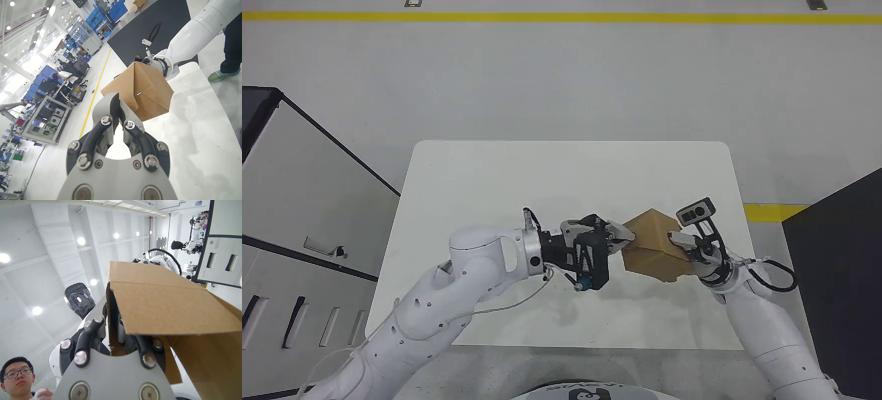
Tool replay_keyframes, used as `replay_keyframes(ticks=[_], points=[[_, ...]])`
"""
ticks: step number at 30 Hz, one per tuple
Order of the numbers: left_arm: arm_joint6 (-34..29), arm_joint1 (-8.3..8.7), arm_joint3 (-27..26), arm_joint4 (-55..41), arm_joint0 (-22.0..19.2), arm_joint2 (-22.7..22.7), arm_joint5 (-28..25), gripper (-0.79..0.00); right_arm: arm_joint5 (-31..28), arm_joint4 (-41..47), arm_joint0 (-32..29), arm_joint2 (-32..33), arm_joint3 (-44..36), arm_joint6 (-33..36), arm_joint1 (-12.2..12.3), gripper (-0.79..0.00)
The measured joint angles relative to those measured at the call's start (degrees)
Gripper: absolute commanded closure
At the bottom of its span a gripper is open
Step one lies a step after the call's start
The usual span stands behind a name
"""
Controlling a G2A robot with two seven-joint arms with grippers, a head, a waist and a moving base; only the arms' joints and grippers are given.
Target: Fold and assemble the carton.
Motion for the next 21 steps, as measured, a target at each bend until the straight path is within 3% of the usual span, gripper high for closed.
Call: replay_keyframes(ticks=[21], points=[[-0.23,-0.39,-0.17,3.82,-1.63,3.90,-0.14,0.000,-2.35,-1.93,-0.12,1.23,-1.46,1.08,-0.42,0.000]])
